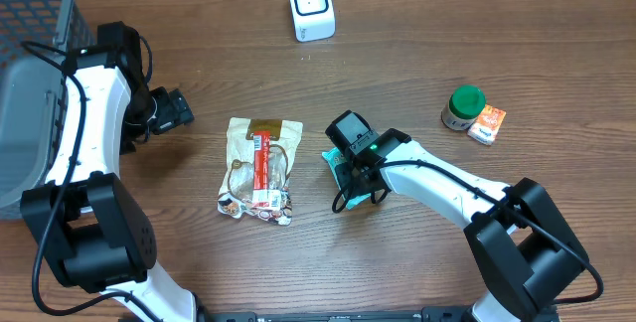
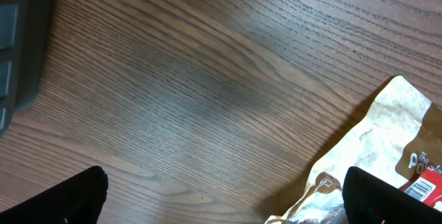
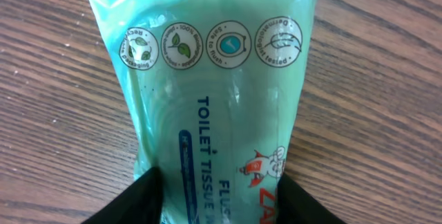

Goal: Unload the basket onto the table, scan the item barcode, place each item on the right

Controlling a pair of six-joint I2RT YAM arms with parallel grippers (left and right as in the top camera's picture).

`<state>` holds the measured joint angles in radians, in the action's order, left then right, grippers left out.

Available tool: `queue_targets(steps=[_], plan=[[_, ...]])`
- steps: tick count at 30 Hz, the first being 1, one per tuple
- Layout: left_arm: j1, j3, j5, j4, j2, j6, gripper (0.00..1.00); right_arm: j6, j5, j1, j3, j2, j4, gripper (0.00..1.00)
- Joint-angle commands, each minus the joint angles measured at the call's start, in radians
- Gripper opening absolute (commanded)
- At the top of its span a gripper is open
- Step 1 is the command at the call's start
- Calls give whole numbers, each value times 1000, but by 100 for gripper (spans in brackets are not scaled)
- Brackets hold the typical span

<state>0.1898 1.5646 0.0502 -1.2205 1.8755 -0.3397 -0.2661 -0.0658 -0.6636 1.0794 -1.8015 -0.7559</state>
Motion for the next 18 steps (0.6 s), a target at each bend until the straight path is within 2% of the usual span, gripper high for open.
queue_targets(steps=[1, 5, 6, 7, 8, 9, 14, 18], plan=[[-5, 14, 9, 2, -19, 3, 100, 2, -15, -3, -40, -12, -13, 42], [-5, 14, 9, 2, -19, 3, 100, 3, 34, -3, -40, -12, -21, 48], [-5, 14, 9, 2, -19, 3, 100, 2, 34, -3, -40, -12, -21, 44], [-5, 14, 9, 2, -19, 3, 100, 2, 34, -3, -40, -12, -21, 35], [-5, 14, 9, 2, -19, 3, 100, 2, 34, -3, -37, -11, -22, 18], [-5, 14, 9, 2, -19, 3, 100, 2, 35, -3, -29, -11, -31, 12], [-5, 14, 9, 2, -19, 3, 100, 10, 140, 20, 117, 70, -116, 7], [-5, 14, 9, 2, -19, 3, 100, 93, 420, 111, 187, 205, -153, 4]])
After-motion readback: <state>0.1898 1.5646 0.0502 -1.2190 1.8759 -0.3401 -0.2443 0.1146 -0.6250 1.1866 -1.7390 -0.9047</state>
